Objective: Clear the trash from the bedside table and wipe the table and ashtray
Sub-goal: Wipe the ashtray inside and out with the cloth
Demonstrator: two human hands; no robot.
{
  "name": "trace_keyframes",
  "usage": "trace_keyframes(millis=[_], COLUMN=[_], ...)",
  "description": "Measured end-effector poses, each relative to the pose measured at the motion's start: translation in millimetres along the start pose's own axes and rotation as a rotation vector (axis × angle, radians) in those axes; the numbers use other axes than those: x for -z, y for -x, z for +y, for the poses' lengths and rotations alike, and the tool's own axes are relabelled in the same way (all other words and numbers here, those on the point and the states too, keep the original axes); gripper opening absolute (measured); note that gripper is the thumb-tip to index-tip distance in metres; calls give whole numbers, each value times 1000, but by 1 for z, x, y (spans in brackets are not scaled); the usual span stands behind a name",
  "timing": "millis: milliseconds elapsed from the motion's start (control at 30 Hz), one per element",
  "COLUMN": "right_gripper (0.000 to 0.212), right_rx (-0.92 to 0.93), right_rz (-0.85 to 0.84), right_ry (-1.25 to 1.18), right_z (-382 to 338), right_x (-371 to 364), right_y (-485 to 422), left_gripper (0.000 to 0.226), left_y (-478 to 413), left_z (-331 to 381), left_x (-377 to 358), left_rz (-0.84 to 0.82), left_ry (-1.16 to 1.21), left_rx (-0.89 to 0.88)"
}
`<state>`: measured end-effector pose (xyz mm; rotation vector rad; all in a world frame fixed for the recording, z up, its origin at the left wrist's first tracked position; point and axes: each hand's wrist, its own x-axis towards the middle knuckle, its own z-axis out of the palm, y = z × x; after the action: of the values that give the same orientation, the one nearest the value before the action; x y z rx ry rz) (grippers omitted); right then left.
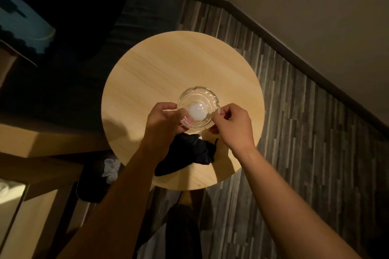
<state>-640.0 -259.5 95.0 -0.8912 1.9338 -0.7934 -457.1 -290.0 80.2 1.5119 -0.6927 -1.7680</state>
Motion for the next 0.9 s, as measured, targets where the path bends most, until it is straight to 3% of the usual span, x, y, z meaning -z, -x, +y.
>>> trace_keyframes(millis=[133, 233, 300, 367, 500, 700, 800, 900], right_gripper=[29, 29, 45, 46, 24, 40, 37, 28], right_rx=[-4, 158, 218, 188, 94, -135, -99, -18], right_rz=[-121, -130, -222, -284, -394, -325, -239, -255], right_ry=[-70, 396, 720, 827, 557, -48, -135, -81], right_z=[9, 30, 41, 46, 44, -5, -35, -61], right_x=[-12, -20, -28, -37, -45, -25, -17, -16], right_y=[22, 30, 36, 42, 48, 67, 76, 85], left_gripper=[35, 37, 37, 33, 32, 27, 35, 33], left_y=[33, 55, 64, 70, 73, 73, 75, 76], left_z=[-12, -26, -33, -38, -39, -31, -28, -24], left_x=[34, 55, 67, 76, 89, 107, 108, 103], left_rz=[72, 132, 191, 213, 207, 72, -2, -46], left_ry=[-40, -10, 28, 72, 135, 143, 118, 33], left_rx=[-34, -32, -14, -4, -5, -42, -32, -37])
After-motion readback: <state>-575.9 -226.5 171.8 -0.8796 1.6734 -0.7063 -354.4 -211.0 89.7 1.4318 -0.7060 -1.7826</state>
